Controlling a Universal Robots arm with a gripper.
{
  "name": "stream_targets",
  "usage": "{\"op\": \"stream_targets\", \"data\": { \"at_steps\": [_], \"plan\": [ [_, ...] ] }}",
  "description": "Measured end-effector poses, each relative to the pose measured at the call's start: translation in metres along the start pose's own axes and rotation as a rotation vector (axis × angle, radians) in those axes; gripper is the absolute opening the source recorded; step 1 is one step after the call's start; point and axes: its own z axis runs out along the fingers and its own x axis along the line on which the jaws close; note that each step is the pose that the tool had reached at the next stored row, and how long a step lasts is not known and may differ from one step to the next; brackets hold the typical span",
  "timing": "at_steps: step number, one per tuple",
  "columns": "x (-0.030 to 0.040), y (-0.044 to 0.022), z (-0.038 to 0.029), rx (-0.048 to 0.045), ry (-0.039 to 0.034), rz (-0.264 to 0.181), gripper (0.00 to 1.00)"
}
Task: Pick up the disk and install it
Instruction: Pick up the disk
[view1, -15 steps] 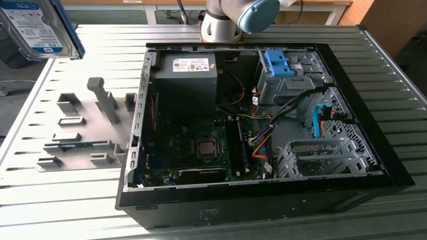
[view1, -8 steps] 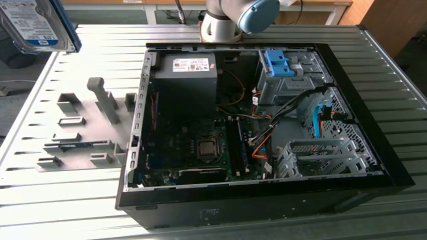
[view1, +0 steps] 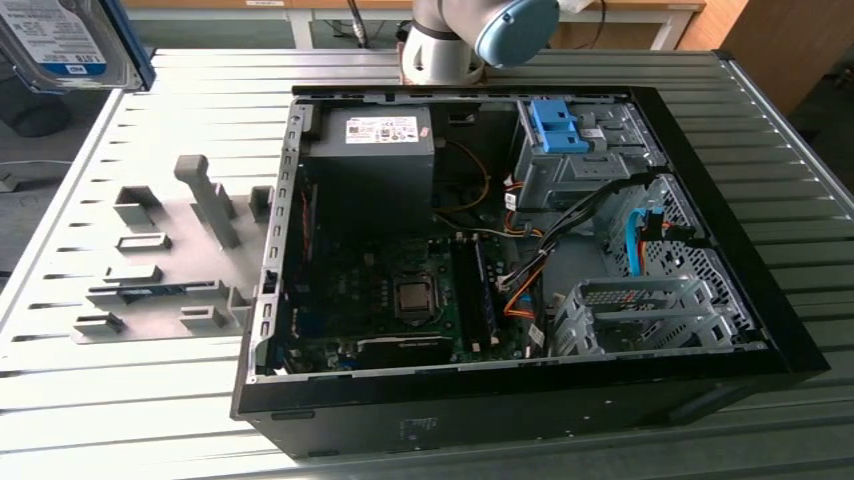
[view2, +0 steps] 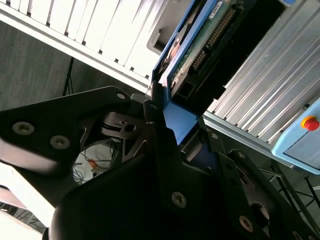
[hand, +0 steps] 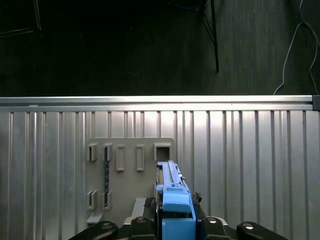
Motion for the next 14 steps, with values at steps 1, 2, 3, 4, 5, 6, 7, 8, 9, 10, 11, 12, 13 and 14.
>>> {"op": "stream_targets", "data": {
  "at_steps": [1, 2, 3, 4, 5, 6, 7, 8, 9, 10, 11, 12, 13, 14],
  "plan": [
    [0.0, 0.0, -0.0006, 0.0, 0.0, 0.0, 0.37],
    [0.0, 0.0, -0.0006, 0.0, 0.0, 0.0, 0.37],
    [0.0, 0.0, -0.0006, 0.0001, 0.0, 0.0, 0.37],
    [0.0, 0.0, -0.0006, 0.0001, 0.0, 0.0, 0.37],
    [0.0, 0.0, -0.0006, 0.0001, 0.0001, 0.0, 0.37],
    [0.0, 0.0, -0.0006, 0.0001, 0.0001, 0.0, 0.37],
    [0.0, 0.0, -0.0007, 0.0, 0.0003, 0.0, 0.37],
    [0.0, 0.0, -0.0007, 0.0, 0.0004, 0.0, 0.37],
    [0.0, 0.0, -0.0006, 0.0, 0.0004, 0.0, 0.37],
    [0.0, 0.0001, -0.0006, 0.0, 0.0004, 0.0, 0.37],
    [0.0, 0.0001, -0.0006, 0.0001, 0.0004, 0.0, 0.37],
    [0.0, 0.0001, -0.0006, 0.0, 0.0004, 0.0, 0.37],
    [0.0, 0.0001, -0.0006, 0.0001, 0.0005, 0.0, 0.37],
    [0.0, 0.0001, -0.0006, 0.0001, 0.0005, 0.0, 0.37]
  ]
}}
